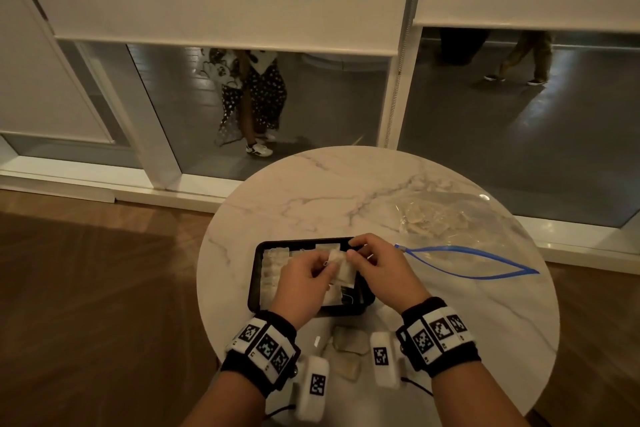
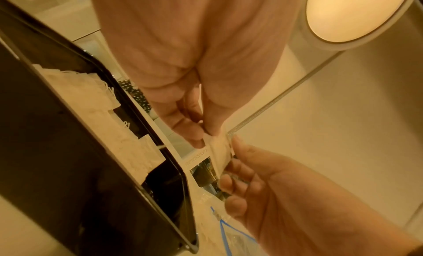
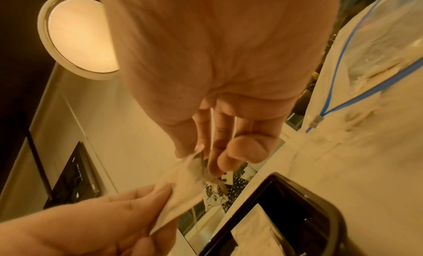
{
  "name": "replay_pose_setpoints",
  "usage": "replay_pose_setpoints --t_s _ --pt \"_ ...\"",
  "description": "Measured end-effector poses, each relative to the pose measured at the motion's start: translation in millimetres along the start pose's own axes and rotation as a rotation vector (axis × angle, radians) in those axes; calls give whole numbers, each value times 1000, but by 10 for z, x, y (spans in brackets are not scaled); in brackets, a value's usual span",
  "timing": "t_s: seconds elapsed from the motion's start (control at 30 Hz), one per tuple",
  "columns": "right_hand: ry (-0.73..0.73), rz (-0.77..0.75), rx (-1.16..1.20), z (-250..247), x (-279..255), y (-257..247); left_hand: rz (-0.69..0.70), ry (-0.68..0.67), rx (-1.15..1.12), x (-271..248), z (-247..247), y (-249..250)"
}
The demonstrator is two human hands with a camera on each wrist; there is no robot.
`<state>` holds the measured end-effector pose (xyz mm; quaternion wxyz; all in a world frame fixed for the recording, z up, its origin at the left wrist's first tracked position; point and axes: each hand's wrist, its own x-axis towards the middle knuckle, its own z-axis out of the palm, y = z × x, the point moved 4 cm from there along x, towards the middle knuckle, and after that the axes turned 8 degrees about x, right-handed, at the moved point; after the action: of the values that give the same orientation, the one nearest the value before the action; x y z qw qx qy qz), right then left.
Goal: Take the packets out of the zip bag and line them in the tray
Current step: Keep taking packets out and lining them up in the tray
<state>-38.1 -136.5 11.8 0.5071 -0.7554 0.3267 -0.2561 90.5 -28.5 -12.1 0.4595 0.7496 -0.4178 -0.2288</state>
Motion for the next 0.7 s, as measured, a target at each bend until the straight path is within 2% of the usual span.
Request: replay_pose_setpoints --t_s 0.13,0.2,0.3,0.37,0.43,0.53,0.6,0.7 --pt "-63 54 68 43 22 83 -43 32 -137 -23 -51 43" --pt "-62 64 77 69 38 129 -64 15 -123 -12 -49 21" --pt "-11 76 -7 93 62 187 -111 -5 54 35 -85 -132" --pt "2 81 -146 127 57 218 -133 -84 251 39 -131 -233" --pt "-46 101 -293 199 30 245 -165 -179 453 15 -179 -316" --pt "-113 122 -519 299 -9 262 -185 -249 652 -46 -228 -349" --pt "-144 107 -603 347 -14 249 -198 -285 716 -75 -209 -364" --pt "-196 100 -678 427 6 235 -232 -319 657 -72 -175 -426"
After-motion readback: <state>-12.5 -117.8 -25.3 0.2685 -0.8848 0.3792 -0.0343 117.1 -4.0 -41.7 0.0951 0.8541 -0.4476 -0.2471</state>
